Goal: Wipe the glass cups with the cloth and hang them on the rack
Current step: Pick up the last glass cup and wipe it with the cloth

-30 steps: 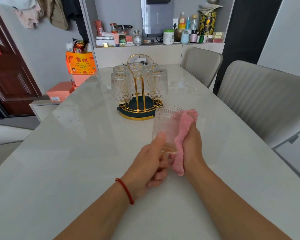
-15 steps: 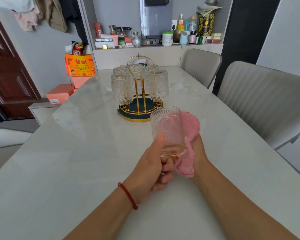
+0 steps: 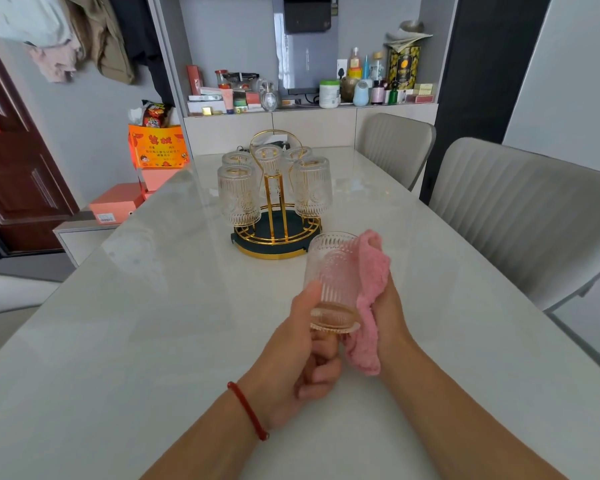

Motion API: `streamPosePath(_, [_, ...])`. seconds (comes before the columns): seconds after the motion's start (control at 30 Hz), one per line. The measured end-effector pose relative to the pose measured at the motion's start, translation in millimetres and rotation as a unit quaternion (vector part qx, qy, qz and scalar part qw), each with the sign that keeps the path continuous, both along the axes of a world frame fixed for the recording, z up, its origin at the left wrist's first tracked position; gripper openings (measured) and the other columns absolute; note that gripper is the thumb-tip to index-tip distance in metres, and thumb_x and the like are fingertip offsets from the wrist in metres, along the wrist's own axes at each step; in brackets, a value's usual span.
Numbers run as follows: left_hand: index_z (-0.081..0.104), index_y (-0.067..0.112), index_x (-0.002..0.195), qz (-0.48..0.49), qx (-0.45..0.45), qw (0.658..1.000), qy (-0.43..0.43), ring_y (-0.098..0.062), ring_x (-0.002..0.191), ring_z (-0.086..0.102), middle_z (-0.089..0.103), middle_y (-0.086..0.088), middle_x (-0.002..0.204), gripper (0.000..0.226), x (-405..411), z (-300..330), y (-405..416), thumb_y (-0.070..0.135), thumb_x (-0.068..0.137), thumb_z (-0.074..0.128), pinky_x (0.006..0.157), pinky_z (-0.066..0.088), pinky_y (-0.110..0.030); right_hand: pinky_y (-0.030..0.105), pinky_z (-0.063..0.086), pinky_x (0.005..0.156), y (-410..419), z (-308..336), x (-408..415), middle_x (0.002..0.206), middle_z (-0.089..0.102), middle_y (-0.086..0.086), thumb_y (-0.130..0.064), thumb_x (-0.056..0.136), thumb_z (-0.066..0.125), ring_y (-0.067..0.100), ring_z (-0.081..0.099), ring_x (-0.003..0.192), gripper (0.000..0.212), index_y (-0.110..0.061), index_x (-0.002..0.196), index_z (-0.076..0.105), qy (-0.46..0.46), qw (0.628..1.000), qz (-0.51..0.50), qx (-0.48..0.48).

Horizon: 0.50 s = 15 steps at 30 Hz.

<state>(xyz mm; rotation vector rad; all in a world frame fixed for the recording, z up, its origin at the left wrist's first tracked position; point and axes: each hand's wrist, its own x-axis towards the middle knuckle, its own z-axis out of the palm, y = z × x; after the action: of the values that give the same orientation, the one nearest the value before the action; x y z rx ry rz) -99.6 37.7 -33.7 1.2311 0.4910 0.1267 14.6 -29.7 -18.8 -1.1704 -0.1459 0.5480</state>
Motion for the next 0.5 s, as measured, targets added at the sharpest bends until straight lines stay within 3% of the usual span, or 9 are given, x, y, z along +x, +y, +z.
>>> streamPosePath(0.07, [0.047,0.02,0.067,0.01,-0.009,1.0,0.011,-0.013,0.045,0.029,0.026,0.001,0.062,0.061,1.5,1.5,-1.7,0.078,0.087,0.043,0.038,0.017,-0.018,0.019,0.052,0.07,4.7,0.4,0.3,0.075,0.06,0.0,0.002,0.107,0.035,0.009,0.054,0.07,0.04,-0.021,0.077,0.048,-0.018,0.999,-0.02,-0.02])
streamPosePath(0.13, [0.049,0.017,0.071,0.043,0.074,0.996,0.025,-0.016,0.044,0.037,0.036,-0.002,0.06,0.067,4.6,0.7,-1.6,0.08,0.09,0.035,0.039,0.024,-0.02,0.021,0.054,0.069,6.7,1.3,-2.8,0.078,0.063,0.021,-0.009,0.109,0.035,0.023,0.058,0.073,0.036,-0.007,0.079,0.056,0.013,0.999,-0.042,0.005])
streamPosePath(0.2, [0.049,0.013,0.086,0.077,0.201,0.976,0.026,-0.018,0.044,0.044,0.046,-0.005,0.063,0.07,7.2,-2.0,-2.5,0.081,0.086,0.034,0.038,0.032,-0.022,0.019,0.054,0.065,9.2,-6.5,-2.5,0.085,0.06,0.02,-0.009,0.11,0.034,0.013,0.058,0.069,0.031,0.004,0.104,0.061,0.013,0.998,-0.052,0.031])
streamPosePath(0.27, [0.047,0.014,0.097,0.095,0.267,0.959,0.018,-0.018,0.044,0.045,0.05,-0.003,0.063,0.058,7.0,-6.1,-4.0,0.072,0.091,0.044,0.037,0.034,-0.023,0.012,0.053,0.061,7.5,-5.0,-7.3,0.081,0.064,0.01,-0.009,0.11,0.034,-0.003,0.062,0.056,0.029,-0.004,0.103,0.062,0.017,0.995,-0.062,0.082])
streamPosePath(0.33, [0.045,0.015,0.094,0.087,0.244,0.966,0.002,-0.017,0.044,0.041,0.047,-0.001,0.061,0.046,6.3,-7.5,-4.6,0.06,0.096,0.052,0.037,0.031,-0.021,0.013,0.055,0.071,6.7,-11.0,-4.6,0.078,0.059,0.002,-0.006,0.11,0.033,-0.014,0.058,0.048,0.022,-0.008,0.107,0.054,0.035,0.994,-0.052,0.092])
streamPosePath(0.4, [0.043,0.014,0.086,0.052,0.179,0.982,-0.008,-0.015,0.043,0.037,0.043,0.0,0.06,0.045,3.7,-4.1,-2.3,0.057,0.098,0.05,0.038,0.025,-0.019,0.008,0.049,0.063,8.1,-7.7,-3.4,0.094,0.058,-0.004,-0.001,0.108,0.033,-0.012,0.06,0.064,0.027,-0.013,0.121,0.053,0.032,0.996,-0.068,0.049])
streamPosePath(0.5, [0.041,0.015,0.068,-0.039,0.063,0.996,0.039,-0.011,0.035,0.031,0.036,0.0,0.051,0.062,-0.6,4.1,0.9,0.07,0.095,0.036,0.037,0.015,-0.02,0.018,0.04,0.063,2.4,-4.1,3.2,0.083,0.052,-0.001,0.003,0.107,0.033,0.006,0.049,0.07,0.036,-0.019,0.087,0.053,-0.002,0.998,-0.066,-0.019])
